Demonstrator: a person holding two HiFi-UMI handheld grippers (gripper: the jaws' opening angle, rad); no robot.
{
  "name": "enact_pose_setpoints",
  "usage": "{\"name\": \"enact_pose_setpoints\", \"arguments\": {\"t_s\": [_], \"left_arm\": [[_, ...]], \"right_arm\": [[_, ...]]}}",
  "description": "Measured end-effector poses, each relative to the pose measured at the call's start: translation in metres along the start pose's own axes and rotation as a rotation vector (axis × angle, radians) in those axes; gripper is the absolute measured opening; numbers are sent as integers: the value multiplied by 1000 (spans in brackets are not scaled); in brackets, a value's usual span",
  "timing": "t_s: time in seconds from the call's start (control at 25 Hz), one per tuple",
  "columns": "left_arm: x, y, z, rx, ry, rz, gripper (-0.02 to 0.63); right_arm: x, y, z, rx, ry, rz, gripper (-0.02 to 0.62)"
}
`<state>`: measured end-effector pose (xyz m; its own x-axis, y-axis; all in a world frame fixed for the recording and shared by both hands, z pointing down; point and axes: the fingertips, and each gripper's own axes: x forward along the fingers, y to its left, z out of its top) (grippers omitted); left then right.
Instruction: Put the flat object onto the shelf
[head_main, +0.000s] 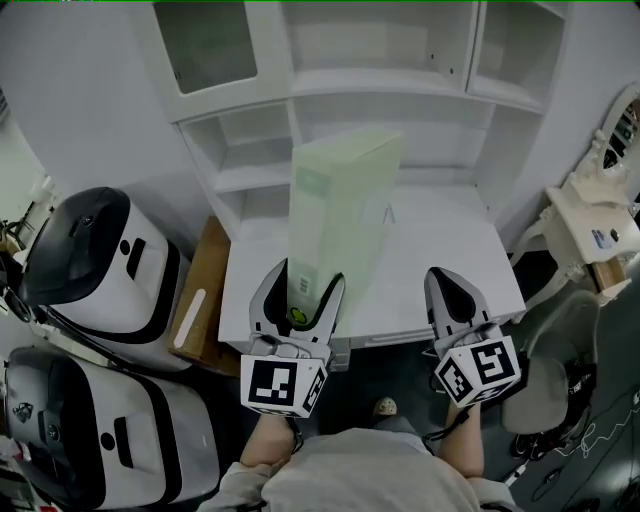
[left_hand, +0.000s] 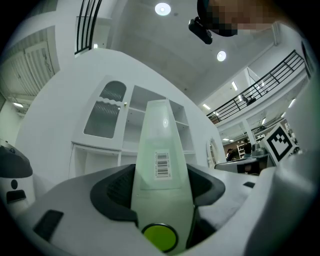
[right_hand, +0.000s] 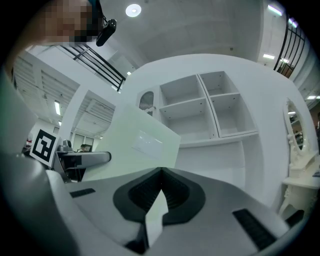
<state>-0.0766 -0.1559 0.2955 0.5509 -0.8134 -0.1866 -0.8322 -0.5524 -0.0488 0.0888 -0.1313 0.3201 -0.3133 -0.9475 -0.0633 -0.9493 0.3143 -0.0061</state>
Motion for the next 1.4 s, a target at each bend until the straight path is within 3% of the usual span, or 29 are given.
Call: {"name": "enact_pose_setpoints", "arguments": {"t_s": [0.56,1.04,1.24,1.4], "left_arm": [[86,-31,-9,43,-4,87,299],[135,-57,-3,143,2,75,299],[151,-57,13,279,-4,46,299],[163,-59,24,526,46,-22,298]], "right_arm": [[51,-92,3,-4,-10,128,8],[68,-138,-4,10,-4,198,8],[72,-147,-3,14,-9,181,8],[77,-154,2,19,-23,151,8]]}}
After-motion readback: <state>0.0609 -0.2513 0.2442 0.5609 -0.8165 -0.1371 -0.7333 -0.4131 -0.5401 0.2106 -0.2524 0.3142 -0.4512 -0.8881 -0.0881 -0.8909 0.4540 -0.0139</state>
